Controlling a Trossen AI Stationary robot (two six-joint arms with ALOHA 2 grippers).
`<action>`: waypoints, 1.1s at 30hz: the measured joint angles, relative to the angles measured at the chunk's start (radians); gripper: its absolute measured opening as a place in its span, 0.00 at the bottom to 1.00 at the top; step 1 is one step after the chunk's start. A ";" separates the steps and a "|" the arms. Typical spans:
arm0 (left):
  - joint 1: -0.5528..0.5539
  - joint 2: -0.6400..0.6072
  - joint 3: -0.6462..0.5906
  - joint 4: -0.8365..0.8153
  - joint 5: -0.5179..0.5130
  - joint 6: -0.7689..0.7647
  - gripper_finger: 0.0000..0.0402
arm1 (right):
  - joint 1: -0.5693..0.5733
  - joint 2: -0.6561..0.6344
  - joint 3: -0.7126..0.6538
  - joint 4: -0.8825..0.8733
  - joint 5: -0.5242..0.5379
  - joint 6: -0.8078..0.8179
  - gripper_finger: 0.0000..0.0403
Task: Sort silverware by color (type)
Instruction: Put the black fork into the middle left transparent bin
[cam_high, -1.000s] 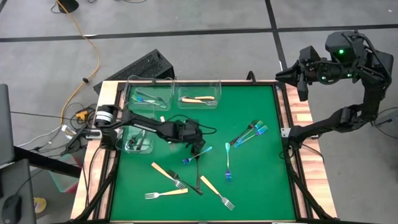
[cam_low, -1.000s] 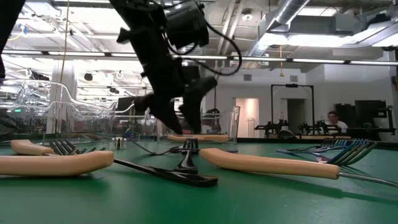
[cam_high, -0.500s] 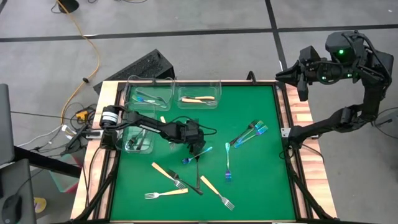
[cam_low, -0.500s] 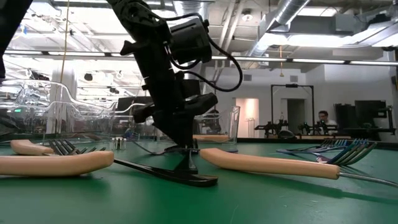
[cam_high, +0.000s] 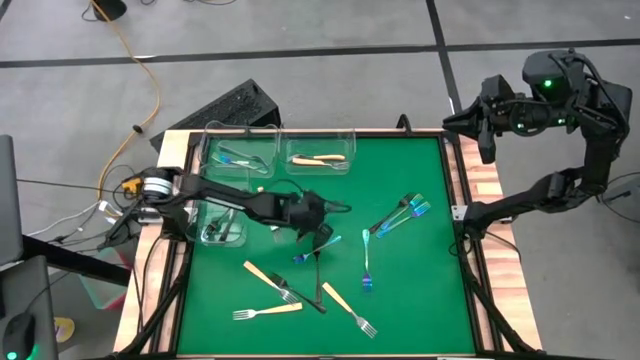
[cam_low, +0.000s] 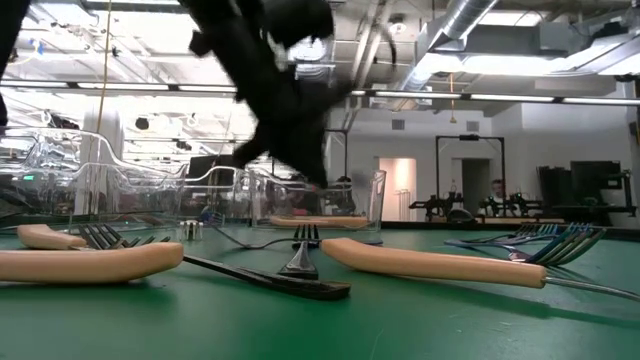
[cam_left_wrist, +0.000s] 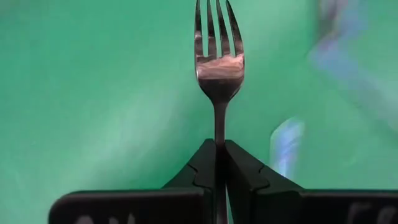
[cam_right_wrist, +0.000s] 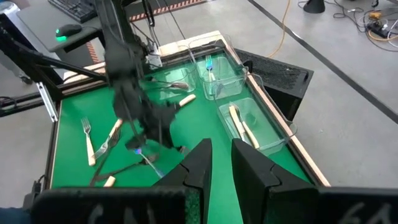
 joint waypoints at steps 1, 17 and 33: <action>-0.003 -0.032 0.001 0.015 -0.017 0.012 0.01 | 0.000 -0.001 -0.009 -0.001 0.000 -0.004 0.20; -0.070 -0.594 0.001 0.101 -0.377 0.293 0.00 | 0.071 -0.114 -0.553 0.518 -0.002 -0.049 0.20; -0.139 -0.689 0.001 0.264 -0.206 0.527 0.00 | 0.317 0.144 -0.853 1.589 -0.073 -0.017 0.41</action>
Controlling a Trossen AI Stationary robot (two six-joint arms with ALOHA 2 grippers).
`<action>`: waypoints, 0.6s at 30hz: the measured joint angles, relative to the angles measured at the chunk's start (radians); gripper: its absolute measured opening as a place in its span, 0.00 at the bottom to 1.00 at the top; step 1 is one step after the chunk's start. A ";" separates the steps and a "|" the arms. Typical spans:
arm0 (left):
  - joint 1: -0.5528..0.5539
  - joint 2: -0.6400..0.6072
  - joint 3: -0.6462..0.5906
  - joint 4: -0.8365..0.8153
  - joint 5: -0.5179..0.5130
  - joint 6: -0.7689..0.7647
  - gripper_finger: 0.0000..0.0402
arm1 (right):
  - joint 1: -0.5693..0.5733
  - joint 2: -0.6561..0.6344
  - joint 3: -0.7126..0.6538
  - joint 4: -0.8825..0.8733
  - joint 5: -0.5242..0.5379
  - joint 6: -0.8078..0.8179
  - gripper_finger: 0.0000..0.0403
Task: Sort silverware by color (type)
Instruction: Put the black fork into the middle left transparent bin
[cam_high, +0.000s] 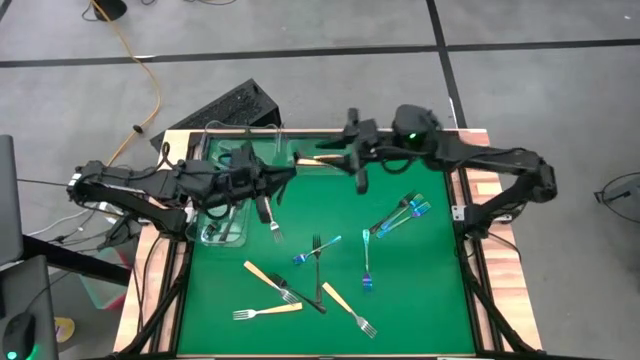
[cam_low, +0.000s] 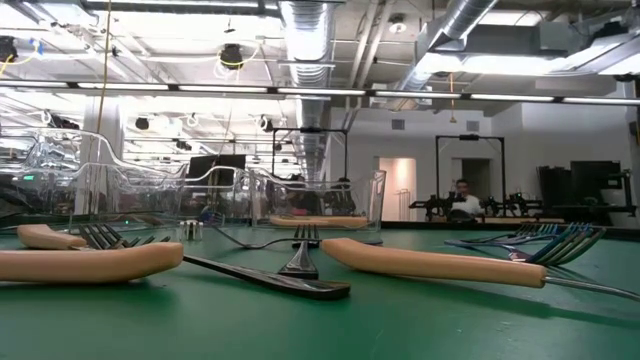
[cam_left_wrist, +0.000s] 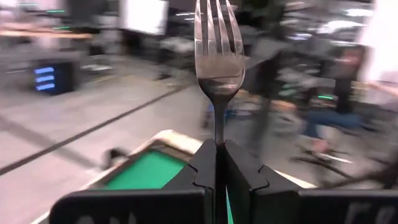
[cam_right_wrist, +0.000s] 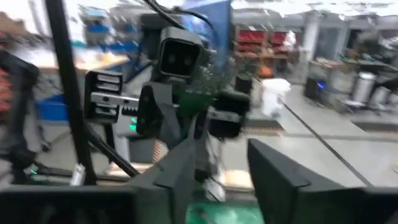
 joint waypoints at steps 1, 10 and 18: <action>0.000 0.000 0.000 0.015 0.055 0.012 0.00 | 0.010 0.018 0.000 0.033 -0.011 0.013 0.46; 0.021 -0.025 0.000 0.134 0.481 0.050 0.00 | 0.054 0.069 0.000 0.164 -0.123 0.027 0.71; 0.135 -0.011 0.000 0.150 0.797 -0.150 0.00 | 0.070 0.069 0.029 0.201 -0.178 0.027 0.71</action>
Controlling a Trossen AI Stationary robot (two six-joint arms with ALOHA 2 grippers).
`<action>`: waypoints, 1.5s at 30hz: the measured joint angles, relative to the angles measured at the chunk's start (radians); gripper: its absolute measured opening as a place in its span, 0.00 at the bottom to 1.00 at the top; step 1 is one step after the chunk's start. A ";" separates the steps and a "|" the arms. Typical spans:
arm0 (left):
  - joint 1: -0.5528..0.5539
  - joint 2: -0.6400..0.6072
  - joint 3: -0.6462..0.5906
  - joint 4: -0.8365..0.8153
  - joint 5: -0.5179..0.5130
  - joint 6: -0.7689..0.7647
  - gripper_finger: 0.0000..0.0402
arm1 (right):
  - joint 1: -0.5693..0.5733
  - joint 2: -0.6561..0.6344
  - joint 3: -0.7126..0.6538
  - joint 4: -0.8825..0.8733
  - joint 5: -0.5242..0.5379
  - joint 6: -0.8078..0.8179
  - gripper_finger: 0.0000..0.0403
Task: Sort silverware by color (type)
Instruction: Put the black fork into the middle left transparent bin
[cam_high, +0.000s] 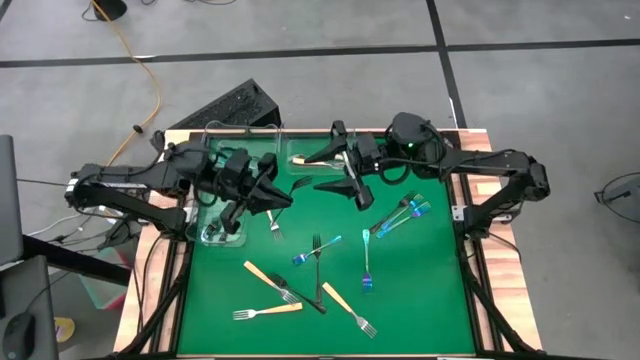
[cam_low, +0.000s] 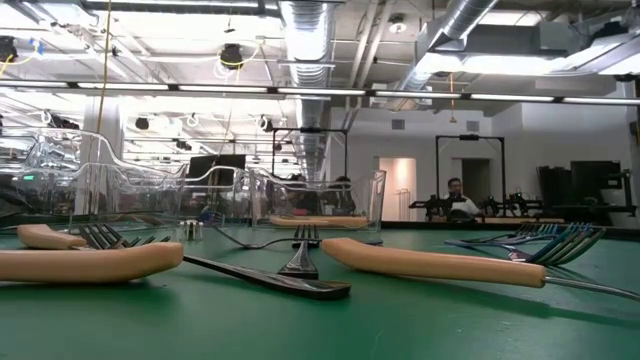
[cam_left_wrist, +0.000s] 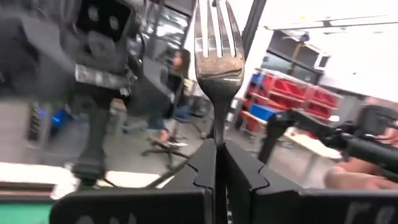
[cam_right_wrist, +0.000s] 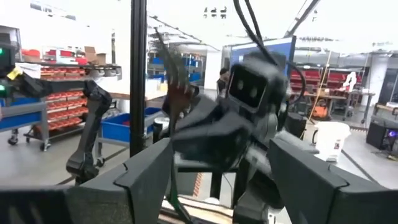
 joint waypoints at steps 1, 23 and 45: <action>0.009 0.003 0.000 0.001 0.026 -0.018 0.00 | 0.000 -0.001 0.001 0.001 0.000 0.000 0.71; 0.122 0.153 0.000 0.259 0.340 -0.231 0.00 | 0.055 0.000 0.001 0.006 -0.042 -0.078 0.71; 0.134 0.212 0.000 0.388 0.404 -0.305 0.00 | 0.091 0.000 0.001 0.172 -0.016 -0.050 0.71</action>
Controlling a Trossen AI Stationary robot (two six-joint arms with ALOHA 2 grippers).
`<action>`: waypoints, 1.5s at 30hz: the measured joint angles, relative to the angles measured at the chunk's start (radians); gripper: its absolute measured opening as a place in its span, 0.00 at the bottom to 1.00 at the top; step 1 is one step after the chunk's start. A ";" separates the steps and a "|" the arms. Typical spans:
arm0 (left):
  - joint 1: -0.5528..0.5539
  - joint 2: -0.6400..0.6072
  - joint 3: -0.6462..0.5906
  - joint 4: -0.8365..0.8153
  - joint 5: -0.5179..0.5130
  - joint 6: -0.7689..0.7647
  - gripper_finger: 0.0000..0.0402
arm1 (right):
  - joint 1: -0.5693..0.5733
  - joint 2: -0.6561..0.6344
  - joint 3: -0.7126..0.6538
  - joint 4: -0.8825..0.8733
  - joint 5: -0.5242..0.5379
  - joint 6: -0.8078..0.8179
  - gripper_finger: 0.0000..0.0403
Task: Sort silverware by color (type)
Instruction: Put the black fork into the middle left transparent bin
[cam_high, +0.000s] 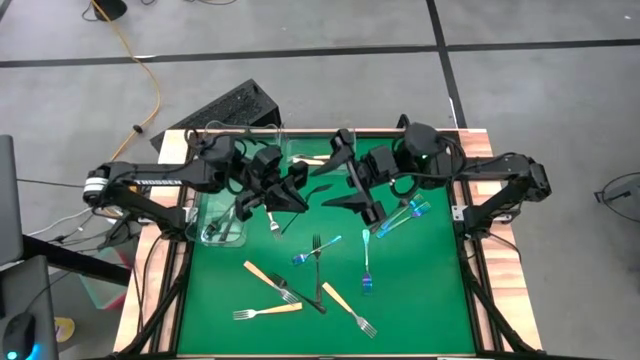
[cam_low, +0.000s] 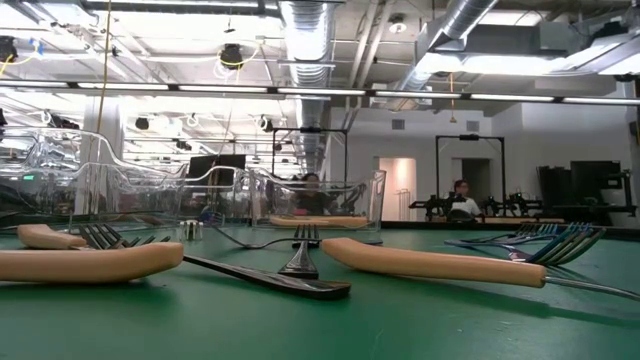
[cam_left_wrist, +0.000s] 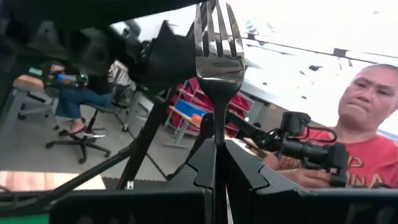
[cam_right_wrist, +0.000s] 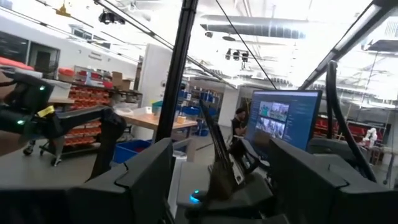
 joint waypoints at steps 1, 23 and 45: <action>0.000 0.006 0.000 0.019 0.007 -0.008 0.00 | 0.000 0.000 0.000 -0.001 0.001 0.002 0.71; -0.001 0.051 0.000 0.100 0.032 -0.078 0.00 | -0.001 0.000 0.000 -0.073 0.006 0.100 0.03; 0.028 0.040 0.000 0.067 0.076 -0.111 0.37 | 0.060 0.001 0.000 -0.073 0.093 0.178 0.02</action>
